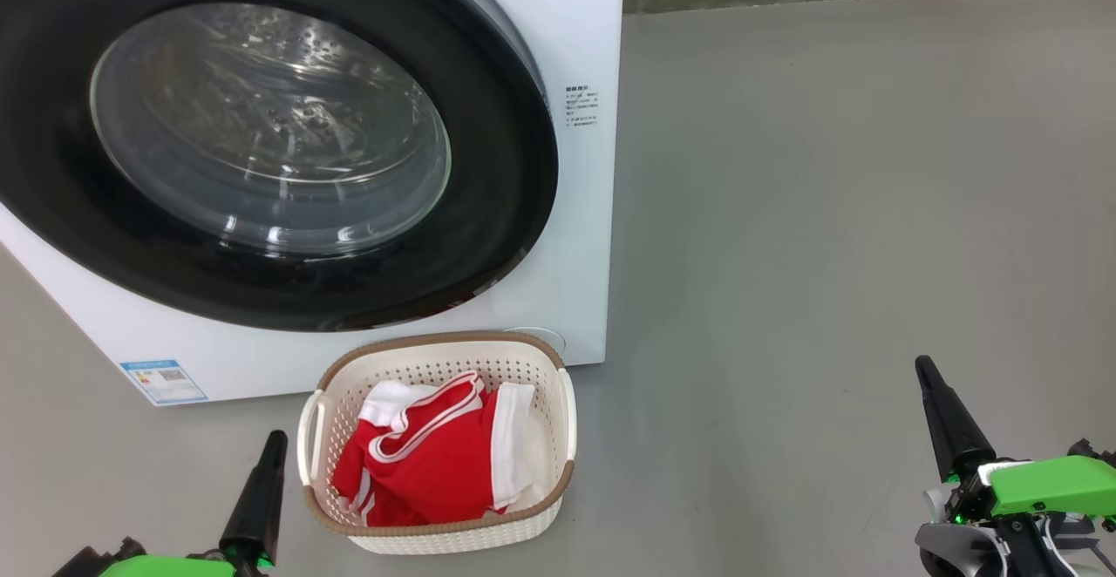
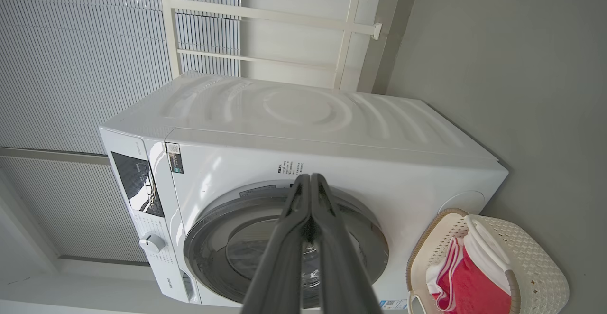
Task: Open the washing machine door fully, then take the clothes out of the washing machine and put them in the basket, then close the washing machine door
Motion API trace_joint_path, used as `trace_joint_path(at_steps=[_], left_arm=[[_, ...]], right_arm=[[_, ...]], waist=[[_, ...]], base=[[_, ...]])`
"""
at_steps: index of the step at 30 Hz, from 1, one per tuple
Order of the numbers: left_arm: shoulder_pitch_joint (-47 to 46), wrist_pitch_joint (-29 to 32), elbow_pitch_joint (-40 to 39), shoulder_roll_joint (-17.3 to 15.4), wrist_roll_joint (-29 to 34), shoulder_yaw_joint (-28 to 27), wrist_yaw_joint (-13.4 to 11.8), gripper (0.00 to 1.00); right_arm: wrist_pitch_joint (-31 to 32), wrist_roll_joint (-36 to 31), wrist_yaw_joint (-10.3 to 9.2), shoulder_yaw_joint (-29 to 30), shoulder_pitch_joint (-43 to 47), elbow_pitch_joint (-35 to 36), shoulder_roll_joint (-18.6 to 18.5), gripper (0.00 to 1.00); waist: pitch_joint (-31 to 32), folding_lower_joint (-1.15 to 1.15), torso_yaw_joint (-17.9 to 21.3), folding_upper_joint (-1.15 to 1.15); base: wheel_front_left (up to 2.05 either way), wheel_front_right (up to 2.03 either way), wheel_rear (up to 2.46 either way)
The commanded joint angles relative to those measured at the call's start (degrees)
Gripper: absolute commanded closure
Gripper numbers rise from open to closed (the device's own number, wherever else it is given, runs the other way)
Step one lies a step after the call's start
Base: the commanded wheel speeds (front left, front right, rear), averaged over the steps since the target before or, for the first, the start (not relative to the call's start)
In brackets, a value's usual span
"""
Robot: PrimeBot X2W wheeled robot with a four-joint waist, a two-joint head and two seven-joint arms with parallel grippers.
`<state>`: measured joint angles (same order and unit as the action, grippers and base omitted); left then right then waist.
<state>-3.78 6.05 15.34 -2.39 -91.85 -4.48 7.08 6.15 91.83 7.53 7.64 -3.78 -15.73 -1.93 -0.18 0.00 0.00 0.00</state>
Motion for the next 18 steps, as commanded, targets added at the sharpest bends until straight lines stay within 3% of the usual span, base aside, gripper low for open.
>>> trace_joint_path(at_steps=[1, 18], left_arm=[[-2.40, 0.44, -1.31, -0.53, -0.31, -2.05, 0.41, 1.00], [-2.40, 0.45, -1.31, -0.52, -0.29, -2.06, 0.41, 1.00]], right_arm=[[0.35, 0.32, -0.04, -1.10, -2.40, 1.70, -0.95, 1.00], [0.35, 0.33, -0.04, -1.11, -2.40, 1.70, -0.95, 1.00]], waist=[[0.00, 0.00, 0.00, 0.00], [0.00, 0.00, 0.00, 0.00]], base=[[0.00, 0.00, 0.00], [0.00, 0.00, 0.00]])
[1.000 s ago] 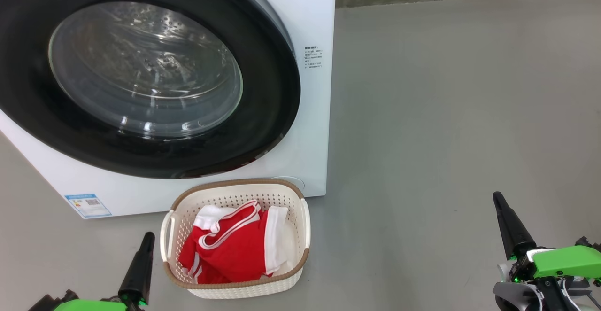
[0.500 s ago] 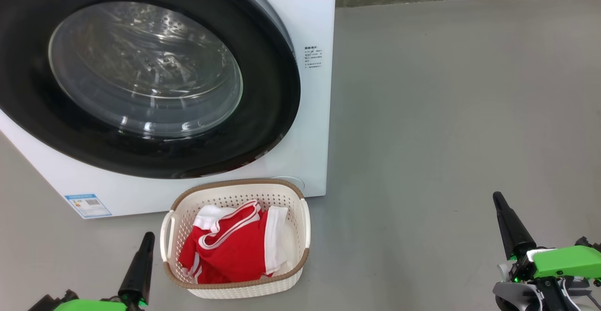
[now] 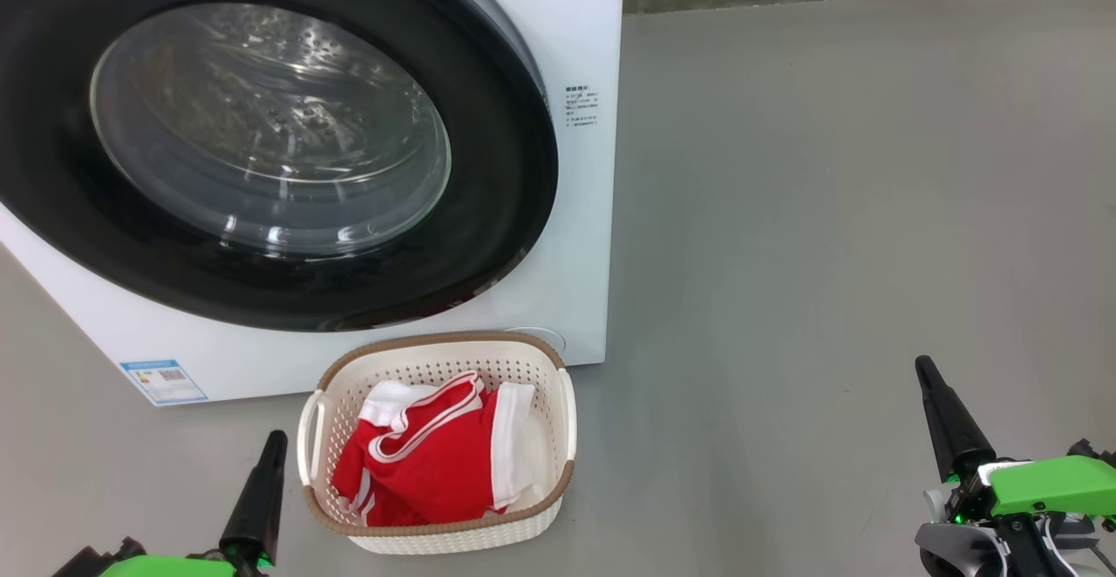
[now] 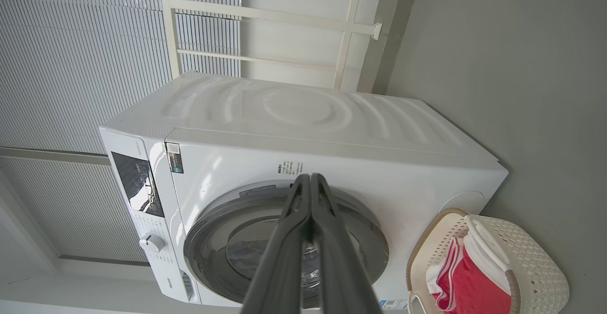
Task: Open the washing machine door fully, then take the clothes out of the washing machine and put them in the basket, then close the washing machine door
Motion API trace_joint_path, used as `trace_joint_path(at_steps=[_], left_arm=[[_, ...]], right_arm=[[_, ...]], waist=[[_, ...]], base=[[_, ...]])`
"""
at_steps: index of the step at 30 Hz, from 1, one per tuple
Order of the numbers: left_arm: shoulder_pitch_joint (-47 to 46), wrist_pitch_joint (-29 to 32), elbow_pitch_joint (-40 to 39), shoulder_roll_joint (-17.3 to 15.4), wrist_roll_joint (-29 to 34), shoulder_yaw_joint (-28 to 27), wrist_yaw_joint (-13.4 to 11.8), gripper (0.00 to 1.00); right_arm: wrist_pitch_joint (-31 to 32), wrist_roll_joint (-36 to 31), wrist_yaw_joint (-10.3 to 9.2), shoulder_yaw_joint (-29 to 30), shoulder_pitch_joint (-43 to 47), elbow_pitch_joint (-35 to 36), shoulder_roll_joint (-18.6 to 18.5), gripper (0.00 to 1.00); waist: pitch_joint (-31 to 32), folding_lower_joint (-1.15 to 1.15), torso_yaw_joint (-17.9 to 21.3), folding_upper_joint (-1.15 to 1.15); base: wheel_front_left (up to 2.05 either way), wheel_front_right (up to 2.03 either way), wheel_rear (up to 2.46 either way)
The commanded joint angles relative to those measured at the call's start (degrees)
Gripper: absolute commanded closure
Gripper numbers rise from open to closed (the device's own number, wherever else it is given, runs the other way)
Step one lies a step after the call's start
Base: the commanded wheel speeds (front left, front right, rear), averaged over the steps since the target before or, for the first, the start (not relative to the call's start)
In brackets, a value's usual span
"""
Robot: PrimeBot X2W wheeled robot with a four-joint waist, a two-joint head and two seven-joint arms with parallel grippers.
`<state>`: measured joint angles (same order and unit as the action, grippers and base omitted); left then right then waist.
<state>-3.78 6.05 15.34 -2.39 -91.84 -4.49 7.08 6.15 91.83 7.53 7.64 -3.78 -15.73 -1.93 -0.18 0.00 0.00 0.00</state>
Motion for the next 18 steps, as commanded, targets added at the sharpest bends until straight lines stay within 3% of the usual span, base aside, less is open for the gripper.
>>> trace_joint_path(at_steps=[1, 18], left_arm=[[-2.40, 0.46, -1.31, -0.52, -0.30, -2.05, 0.41, 1.00], [-2.41, 0.46, -1.31, -0.51, -0.30, -2.06, 0.41, 1.00]], right_arm=[[0.35, 0.33, -0.04, -1.11, -2.40, 1.70, -0.95, 1.00], [0.35, 0.33, -0.04, -1.11, -2.40, 1.70, -0.95, 1.00]], waist=[[0.00, 0.00, 0.00, 0.00], [0.00, 0.00, 0.00, 0.00]], base=[[0.00, 0.00, 0.00], [0.00, 0.00, 0.00]])
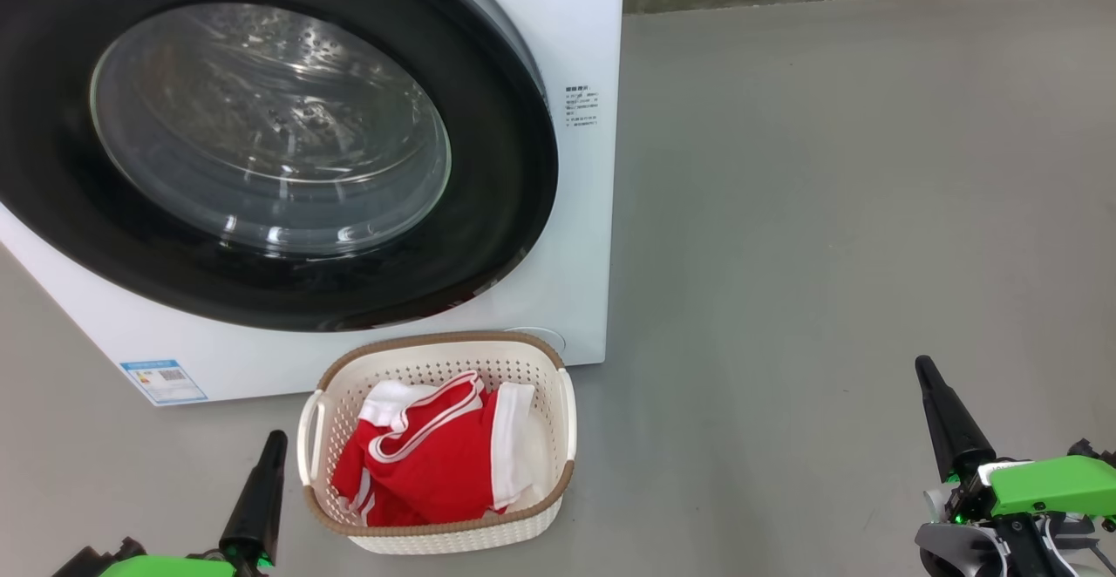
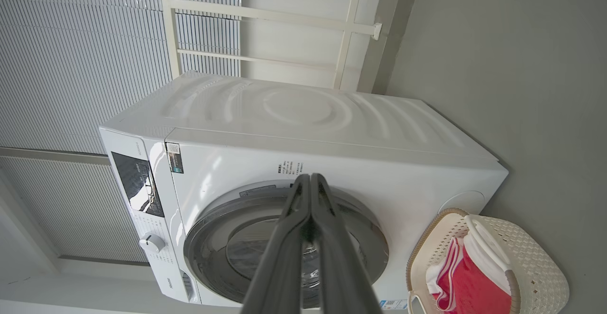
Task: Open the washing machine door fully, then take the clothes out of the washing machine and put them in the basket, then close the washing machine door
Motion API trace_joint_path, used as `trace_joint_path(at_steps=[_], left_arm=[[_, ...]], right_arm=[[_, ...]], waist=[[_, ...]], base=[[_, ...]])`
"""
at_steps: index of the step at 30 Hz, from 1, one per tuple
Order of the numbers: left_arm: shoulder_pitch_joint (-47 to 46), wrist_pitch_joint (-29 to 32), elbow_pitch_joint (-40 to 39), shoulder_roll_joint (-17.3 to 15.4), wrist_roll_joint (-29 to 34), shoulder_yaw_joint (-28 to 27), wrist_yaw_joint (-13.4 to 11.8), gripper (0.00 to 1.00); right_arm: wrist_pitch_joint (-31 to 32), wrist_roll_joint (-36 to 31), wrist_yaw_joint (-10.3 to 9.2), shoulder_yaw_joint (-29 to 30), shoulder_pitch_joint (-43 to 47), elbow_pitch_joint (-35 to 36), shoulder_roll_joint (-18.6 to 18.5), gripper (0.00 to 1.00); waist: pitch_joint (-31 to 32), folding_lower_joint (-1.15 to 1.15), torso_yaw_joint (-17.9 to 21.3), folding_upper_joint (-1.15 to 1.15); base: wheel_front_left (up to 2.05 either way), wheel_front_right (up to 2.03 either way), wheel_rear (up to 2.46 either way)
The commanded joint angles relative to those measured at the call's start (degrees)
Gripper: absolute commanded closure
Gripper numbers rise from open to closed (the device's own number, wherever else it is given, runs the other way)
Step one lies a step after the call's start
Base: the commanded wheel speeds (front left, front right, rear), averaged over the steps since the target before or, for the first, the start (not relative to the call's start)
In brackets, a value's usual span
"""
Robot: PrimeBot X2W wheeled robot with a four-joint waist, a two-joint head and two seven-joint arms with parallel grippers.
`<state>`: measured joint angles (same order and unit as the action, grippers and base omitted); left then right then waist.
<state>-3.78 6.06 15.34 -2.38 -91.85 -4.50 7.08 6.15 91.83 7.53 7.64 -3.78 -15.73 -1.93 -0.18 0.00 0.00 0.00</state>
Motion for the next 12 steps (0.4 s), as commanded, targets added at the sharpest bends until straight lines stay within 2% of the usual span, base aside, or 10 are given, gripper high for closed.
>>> trace_joint_path(at_steps=[1, 12], left_arm=[[-2.41, 0.45, -1.31, -0.52, -0.28, -2.05, 0.41, 1.00], [-2.41, 0.46, -1.31, -0.52, -0.28, -2.06, 0.41, 1.00]], right_arm=[[0.35, 0.33, -0.04, -1.11, -2.40, 1.70, -0.95, 1.00], [0.34, 0.33, -0.04, -1.12, -2.40, 1.70, -0.95, 1.00]], waist=[[0.00, 0.00, 0.00, 0.00], [0.00, 0.00, 0.00, 0.00]], base=[[0.00, 0.00, 0.00], [0.00, 0.00, 0.00]])
